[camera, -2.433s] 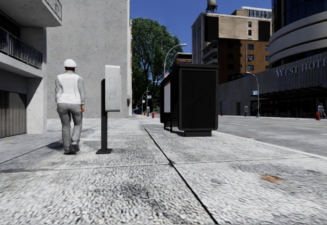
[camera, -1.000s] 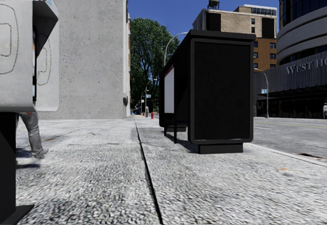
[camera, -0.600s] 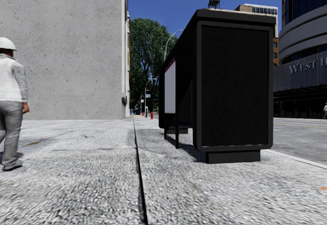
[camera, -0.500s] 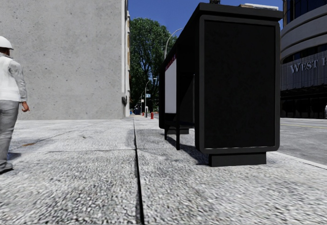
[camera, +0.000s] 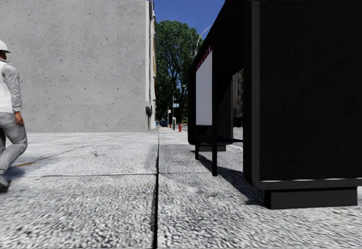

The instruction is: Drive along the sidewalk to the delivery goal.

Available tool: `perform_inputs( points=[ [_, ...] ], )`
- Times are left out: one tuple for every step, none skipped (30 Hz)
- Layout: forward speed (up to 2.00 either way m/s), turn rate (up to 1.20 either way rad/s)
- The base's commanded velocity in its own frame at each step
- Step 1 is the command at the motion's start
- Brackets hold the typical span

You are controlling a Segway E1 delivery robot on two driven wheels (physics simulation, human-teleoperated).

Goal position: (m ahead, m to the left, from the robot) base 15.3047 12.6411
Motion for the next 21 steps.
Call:
perform_inputs(
  points=[
    [1.29,0.37],
    [1.26,0.37],
    [1.23,0.37],
    [1.19,0.37],
    [1.13,0.37],
    [1.13,0.37],
    [1.10,0.37],
    [1.09,0.37],
    [1.09,0.37],
    [1.09,0.37],
    [1.09,0.37],
    [1.09,0.37],
    [1.09,0.37],
    [1.09,0.37],
    [1.09,0.37],
    [1.09,0.37],
    [1.09,0.37],
    [1.09,0.37],
    [1.09,0.37],
    [1.09,0.37],
    [1.09,0.37]
  ],
)
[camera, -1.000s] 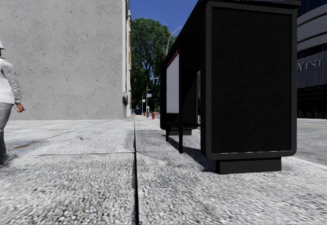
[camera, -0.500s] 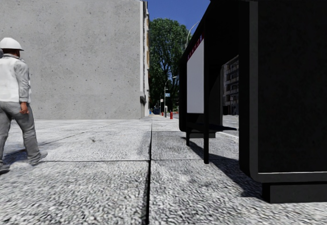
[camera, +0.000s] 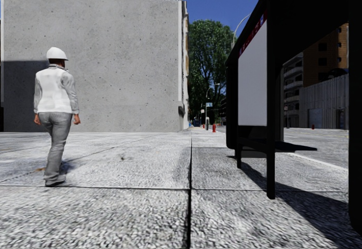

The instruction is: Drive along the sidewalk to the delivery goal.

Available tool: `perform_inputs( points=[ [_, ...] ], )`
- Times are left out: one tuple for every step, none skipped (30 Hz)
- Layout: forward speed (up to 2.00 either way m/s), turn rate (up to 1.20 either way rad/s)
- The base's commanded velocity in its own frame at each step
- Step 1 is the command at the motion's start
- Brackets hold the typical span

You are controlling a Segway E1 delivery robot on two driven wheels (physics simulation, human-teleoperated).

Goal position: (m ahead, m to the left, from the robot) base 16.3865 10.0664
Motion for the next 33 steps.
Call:
perform_inputs(
  points=[
    [1.09,0.37],
    [1.09,0.37],
    [1.09,0.37],
    [1.09,0.37],
    [1.09,0.37],
    [1.09,0.37],
    [1.09,0.37],
    [1.09,0.37],
    [1.09,0.37],
    [1.09,0.37],
    [1.09,0.37],
    [1.09,0.37],
    [1.09,0.37],
    [1.09,0.37],
    [1.09,0.37],
    [1.09,0.37],
    [1.09,0.37],
    [1.09,0.37],
    [1.09,0.37],
    [1.09,0.37],
    [1.09,0.37],
    [1.09,0.37],
    [1.09,0.37],
    [1.09,0.37],
    [1.09,0.37],
    [1.09,0.37],
    [1.09,0.37],
    [1.09,0.37],
    [1.09,0.37],
    [1.09,0.37],
    [1.09,0.37],
    [1.09,0.37],
    [1.09,0.37]
  ],
)
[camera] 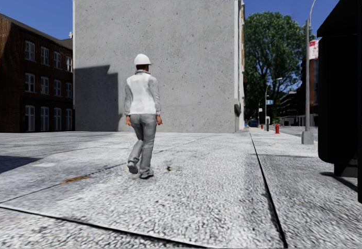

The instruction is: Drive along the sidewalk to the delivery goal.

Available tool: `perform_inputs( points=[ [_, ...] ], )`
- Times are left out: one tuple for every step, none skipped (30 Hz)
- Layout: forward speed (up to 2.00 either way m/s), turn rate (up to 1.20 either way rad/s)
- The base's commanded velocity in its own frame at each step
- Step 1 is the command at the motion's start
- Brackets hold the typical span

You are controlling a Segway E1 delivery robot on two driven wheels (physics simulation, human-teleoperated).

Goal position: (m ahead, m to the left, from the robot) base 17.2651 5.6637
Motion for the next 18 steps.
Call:
perform_inputs(
  points=[
    [1.09,0.37],
    [1.09,0.37],
    [1.09,0.37],
    [1.09,0.37],
    [1.09,0.37],
    [1.09,0.37],
    [1.09,0.37],
    [1.09,0.37],
    [1.09,0.37],
    [1.09,0.37],
    [1.09,0.37],
    [1.09,0.37],
    [1.09,0.37],
    [1.09,0.37],
    [1.09,0.37],
    [1.09,0.37],
    [1.09,0.37],
    [1.09,0.37]
  ],
)
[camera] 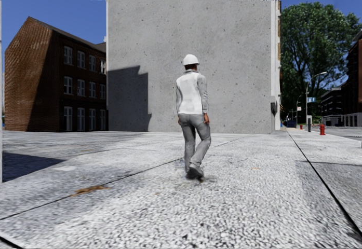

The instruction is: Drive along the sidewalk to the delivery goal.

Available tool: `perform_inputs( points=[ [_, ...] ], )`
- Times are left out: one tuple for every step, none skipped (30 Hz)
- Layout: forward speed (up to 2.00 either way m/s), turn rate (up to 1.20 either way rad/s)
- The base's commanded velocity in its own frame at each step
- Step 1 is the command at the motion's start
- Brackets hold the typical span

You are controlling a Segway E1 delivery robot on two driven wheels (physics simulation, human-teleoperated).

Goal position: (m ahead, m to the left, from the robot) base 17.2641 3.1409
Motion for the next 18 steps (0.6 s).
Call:
perform_inputs(
  points=[
    [1.08,0.37],
    [1.08,0.37],
    [1.08,0.37],
    [1.08,0.37],
    [1.08,0.37],
    [1.08,0.37],
    [1.08,0.37],
    [1.08,0.37],
    [1.08,0.37],
    [1.12,0.37],
    [1.17,0.37],
    [1.17,0.37],
    [1.23,0.37],
    [1.31,0.37],
    [1.31,0.37],
    [1.39,0.37],
    [1.43,0.37],
    [1.45,0.37]
  ],
)
